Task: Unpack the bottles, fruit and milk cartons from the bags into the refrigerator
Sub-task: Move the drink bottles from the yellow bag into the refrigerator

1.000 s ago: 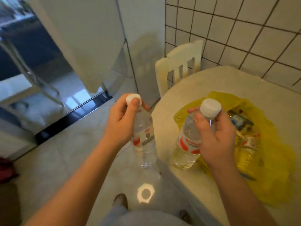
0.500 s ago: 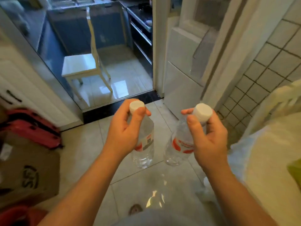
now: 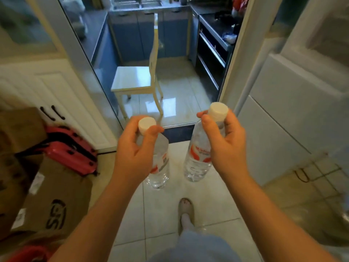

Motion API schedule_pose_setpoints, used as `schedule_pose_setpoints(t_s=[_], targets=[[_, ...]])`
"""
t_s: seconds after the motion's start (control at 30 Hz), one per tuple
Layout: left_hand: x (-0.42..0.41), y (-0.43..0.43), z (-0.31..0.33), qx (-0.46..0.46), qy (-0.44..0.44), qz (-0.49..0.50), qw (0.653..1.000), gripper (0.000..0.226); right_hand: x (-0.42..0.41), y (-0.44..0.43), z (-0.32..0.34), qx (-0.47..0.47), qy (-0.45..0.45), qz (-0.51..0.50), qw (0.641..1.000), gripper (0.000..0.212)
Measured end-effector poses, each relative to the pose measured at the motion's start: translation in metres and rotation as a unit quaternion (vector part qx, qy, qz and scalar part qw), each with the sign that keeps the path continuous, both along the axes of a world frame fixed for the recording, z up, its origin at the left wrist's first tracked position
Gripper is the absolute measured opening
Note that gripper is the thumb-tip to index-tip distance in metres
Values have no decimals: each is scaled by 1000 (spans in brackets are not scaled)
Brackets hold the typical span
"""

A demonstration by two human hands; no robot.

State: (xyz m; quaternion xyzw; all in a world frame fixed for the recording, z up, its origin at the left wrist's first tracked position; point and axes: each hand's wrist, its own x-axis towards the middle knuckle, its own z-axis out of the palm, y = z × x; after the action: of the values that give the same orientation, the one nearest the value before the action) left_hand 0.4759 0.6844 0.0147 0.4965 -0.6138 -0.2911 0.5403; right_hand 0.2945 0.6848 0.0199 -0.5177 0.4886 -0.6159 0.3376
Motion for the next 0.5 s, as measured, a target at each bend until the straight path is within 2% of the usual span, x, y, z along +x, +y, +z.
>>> schedule_pose_setpoints(t_s=[0.23,0.4,0.5], targets=[[-29,-152,27,-46,-34,54,997,24,-11,-182,24,-34,5,15,999,29],[-70,-259,45,-80,-29,51,995,33,-52,-284,49,-73,16,2,997,46],[-105,-311,49,-95,-19,23,995,33,-84,-327,53,-66,15,-33,997,42]])
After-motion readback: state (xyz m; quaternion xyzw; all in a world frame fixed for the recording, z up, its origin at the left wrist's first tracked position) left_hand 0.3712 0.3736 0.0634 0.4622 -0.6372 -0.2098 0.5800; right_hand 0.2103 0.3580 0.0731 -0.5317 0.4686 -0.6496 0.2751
